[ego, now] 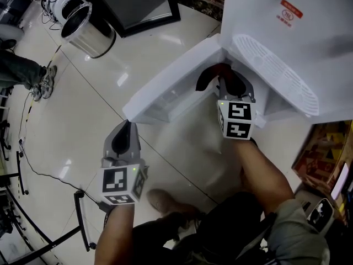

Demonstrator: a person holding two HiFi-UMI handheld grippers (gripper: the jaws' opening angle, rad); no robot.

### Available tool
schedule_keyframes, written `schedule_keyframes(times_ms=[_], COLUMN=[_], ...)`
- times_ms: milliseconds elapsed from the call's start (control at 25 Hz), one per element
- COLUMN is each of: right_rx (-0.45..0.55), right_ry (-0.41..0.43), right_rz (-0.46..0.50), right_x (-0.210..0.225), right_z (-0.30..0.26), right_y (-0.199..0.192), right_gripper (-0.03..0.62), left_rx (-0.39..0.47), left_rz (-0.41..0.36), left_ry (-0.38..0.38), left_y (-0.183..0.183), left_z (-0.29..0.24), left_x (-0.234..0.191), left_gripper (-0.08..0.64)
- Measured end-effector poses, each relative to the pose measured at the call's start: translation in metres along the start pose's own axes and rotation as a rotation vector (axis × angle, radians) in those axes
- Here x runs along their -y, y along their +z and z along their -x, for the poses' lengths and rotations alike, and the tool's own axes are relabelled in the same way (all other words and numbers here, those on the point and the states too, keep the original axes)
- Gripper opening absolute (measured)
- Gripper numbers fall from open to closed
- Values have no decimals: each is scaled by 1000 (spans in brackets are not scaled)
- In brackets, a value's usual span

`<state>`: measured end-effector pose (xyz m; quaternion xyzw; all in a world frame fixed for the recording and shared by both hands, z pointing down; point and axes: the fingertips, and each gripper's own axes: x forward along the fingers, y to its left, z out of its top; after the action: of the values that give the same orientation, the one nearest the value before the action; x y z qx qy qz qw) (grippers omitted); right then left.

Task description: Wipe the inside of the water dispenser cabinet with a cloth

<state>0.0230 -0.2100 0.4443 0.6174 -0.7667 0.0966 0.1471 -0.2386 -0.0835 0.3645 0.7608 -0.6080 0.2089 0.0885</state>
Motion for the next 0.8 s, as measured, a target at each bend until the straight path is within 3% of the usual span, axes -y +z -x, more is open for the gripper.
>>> schedule_keyframes(times_ms=[80, 200, 280, 360, 400, 480, 560, 800], right_rx=[38, 96, 83, 60, 46, 8, -30, -135], right_ry=[161, 538, 755, 883, 904, 872, 779, 338], right_rz=[35, 172, 258, 308, 331, 352, 331, 175], right_x=[-36, -130, -190, -235, -248, -254, -241, -132], right_z=[11, 51, 80, 96, 96, 83, 60, -16], right_y=[3, 3, -9, -27, -36, -50, -57, -63], right_gripper=[96, 97, 97, 97, 97, 97, 97, 97], left_rx=[1, 1, 0, -4, -11, -23, -20, -3], left_rz=[-3, -5, -9, -3, 6, 25, 31, 8], left_ry=[-1, -2, -3, -3, -5, -7, -10, -17], left_y=[1, 2, 2, 0, -2, -5, -4, -2], left_z=[0, -1, -1, 0, 1, 2, 2, 0], left_x=[0, 0, 1, 2, 3, 4, 4, 3], left_gripper=[-31, -31, -31, -31, -31, -31, -31, -31])
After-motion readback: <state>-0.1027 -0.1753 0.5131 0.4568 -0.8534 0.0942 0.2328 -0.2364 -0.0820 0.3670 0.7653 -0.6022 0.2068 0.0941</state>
